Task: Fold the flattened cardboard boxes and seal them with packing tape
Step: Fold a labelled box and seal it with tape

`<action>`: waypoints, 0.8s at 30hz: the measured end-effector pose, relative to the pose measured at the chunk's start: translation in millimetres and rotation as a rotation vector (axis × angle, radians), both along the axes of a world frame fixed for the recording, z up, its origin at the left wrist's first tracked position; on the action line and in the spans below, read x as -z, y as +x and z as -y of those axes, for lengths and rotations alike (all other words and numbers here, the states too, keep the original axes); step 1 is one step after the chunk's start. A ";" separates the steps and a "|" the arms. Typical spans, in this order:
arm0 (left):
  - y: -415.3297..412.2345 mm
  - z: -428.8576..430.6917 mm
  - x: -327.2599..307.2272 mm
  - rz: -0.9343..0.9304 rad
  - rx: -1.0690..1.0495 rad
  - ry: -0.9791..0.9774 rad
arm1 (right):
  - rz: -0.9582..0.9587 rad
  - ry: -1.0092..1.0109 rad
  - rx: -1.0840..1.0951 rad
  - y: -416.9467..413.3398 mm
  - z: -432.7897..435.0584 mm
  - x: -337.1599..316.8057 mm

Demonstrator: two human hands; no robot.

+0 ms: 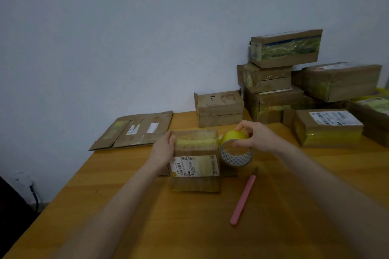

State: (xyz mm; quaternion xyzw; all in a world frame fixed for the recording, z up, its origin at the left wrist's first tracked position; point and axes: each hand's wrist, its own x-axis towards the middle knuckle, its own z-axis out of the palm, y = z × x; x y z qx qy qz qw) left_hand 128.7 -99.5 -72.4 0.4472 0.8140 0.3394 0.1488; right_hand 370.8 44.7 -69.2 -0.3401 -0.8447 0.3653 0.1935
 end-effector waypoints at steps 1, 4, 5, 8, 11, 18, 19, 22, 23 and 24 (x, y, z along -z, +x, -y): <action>2.7 -3.3 -1.5 -0.253 0.015 -0.025 | -0.003 0.003 0.003 0.1 0.5 0.1; 32.4 -7.9 -5.9 -0.732 0.153 -0.179 | -0.002 0.009 0.010 -0.7 2.1 1.2; 47.7 -9.6 -6.2 -0.774 0.200 -0.236 | 0.000 0.018 0.011 -1.5 2.7 1.5; 92.2 -19.0 -2.9 -0.804 0.309 -0.290 | 0.005 0.049 0.014 -1.0 2.4 0.3; 98.7 -29.3 0.1 -0.858 0.331 -0.222 | 0.013 0.052 0.035 2.0 0.8 -0.6; 68.7 -22.4 1.5 -0.866 0.389 -0.161 | -0.070 -0.134 -0.007 1.8 5.6 16.3; 66.8 -22.4 0.5 -0.866 0.397 -0.160 | -0.096 -0.120 0.003 4.2 6.5 16.8; 62.7 -23.2 -0.3 -0.869 0.415 -0.158 | -0.099 -0.009 0.012 11.5 2.8 12.1; 62.0 -22.7 -0.2 -0.862 0.417 -0.156 | -0.041 0.038 0.011 14.2 2.3 11.5; 61.4 -22.2 0.1 -0.862 0.416 -0.156 | 0.039 0.088 0.019 16.5 2.5 11.8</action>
